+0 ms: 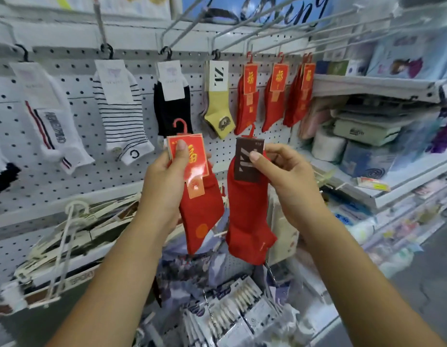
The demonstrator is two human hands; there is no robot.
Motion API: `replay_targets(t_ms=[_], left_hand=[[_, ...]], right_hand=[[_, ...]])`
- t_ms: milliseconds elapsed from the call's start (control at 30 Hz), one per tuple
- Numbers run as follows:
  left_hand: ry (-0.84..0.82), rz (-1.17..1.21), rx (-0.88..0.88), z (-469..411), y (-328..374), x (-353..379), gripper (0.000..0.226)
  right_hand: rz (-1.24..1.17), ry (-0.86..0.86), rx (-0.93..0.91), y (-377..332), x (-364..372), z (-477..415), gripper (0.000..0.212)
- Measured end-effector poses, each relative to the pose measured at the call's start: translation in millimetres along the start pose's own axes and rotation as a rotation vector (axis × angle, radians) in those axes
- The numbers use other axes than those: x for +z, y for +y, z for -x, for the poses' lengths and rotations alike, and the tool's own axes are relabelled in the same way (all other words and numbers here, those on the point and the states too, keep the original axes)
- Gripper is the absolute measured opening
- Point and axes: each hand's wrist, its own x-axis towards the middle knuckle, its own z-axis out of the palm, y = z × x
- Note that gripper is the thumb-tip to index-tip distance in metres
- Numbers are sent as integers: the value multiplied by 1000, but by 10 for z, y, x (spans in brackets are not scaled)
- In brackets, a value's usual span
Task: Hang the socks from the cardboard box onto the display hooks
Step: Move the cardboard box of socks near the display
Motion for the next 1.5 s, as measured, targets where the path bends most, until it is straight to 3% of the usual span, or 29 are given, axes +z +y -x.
replay_targets(t_ms=[233, 400, 667, 833, 933, 1167, 1367, 1500], left_hand=[[99, 10, 9, -157, -63, 296, 32], [246, -24, 5, -100, -11, 215, 31], [452, -35, 9, 476, 191, -124, 31], [566, -182, 44, 1060, 386, -466, 35], [663, -229, 26, 1349, 499, -696, 39], [895, -197, 73, 1647, 851, -1388, 24], [755, -204, 48, 1659, 1280, -2187, 24], [764, -160, 92, 1597, 1407, -2811, 19]], right_hand=[[-104, -119, 128, 0, -197, -399, 13], [-137, -345, 185, 43, -52, -562, 17], [-289, -772, 267, 113, 688, -519, 20], [-315, -923, 274, 19, 1308, -290, 6], [-292, -999, 292, -40, 1648, -72, 25], [-265, -1123, 285, -157, 2402, 410, 16], [-217, -1097, 166, -280, 3078, 667, 18], [-162, -1002, 76, -261, 3573, 819, 18]])
